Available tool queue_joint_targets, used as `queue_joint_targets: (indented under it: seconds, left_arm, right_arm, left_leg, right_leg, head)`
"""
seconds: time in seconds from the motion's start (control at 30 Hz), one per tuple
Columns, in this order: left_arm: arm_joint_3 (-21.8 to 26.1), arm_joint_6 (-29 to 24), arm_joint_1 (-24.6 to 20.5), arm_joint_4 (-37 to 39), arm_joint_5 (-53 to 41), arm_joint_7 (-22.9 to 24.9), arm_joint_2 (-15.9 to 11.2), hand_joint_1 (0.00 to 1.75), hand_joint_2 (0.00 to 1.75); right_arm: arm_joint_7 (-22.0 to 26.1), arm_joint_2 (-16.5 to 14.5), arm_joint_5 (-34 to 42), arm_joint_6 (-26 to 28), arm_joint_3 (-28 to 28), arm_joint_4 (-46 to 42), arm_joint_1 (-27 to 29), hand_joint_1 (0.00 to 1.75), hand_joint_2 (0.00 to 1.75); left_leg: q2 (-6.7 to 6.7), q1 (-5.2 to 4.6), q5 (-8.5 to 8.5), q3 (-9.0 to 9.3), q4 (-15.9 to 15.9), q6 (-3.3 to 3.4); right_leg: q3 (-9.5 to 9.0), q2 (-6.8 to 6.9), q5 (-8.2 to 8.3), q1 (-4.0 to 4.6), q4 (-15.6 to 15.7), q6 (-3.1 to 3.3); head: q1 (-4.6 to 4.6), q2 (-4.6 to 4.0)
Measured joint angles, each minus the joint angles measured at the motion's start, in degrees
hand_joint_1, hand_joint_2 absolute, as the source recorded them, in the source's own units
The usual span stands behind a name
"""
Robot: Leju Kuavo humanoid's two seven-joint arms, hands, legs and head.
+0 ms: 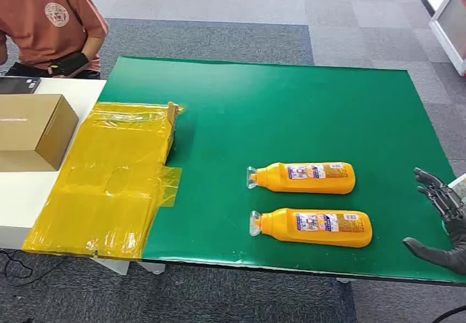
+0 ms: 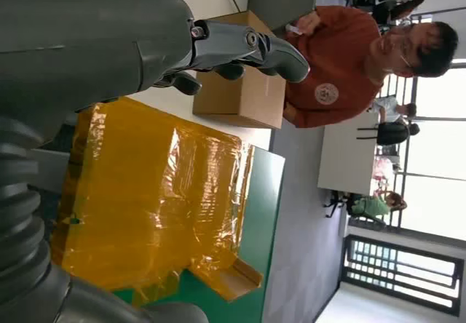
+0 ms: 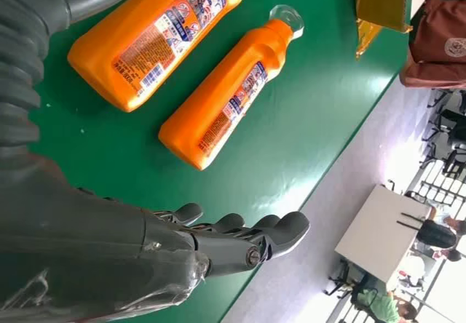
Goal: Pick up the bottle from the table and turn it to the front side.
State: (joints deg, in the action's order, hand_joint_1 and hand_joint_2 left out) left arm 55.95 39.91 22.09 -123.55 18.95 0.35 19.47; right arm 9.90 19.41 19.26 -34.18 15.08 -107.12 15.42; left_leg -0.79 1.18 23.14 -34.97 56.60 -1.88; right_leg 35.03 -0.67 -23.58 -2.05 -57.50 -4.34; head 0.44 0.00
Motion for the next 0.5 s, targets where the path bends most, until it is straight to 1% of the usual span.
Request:
queue_joint_targets:
  seconds: [0.4, 0.5]
  left_arm:
    - [0.7, 0.0, 0.0, 0.3, -0.8, 0.0, 0.0, 0.00, 1.75]
    - [1.8, 0.3, -0.7, 0.6, -4.0, 0.0, 0.0, 0.00, 1.75]
  right_arm:
    - [0.1, 0.0, 0.0, 0.0, -0.5, 0.0, 0.0, 0.00, 1.75]
    - [0.4, 0.0, 0.0, 0.0, -0.8, 0.1, -0.5, 0.00, 1.75]
  left_leg:
    - [0.00, 0.00, 0.00, 0.00, 0.0, 0.00]
    - [0.00, 0.00, 0.00, 0.01, 0.0, 0.00]
  right_leg:
    - [0.00, 0.00, 0.00, 0.00, 0.0, 0.00]
    - [0.00, 0.00, 0.00, 0.00, 0.0, 0.00]
  head:
    - [0.00, 0.00]
    - [-0.01, 0.00]
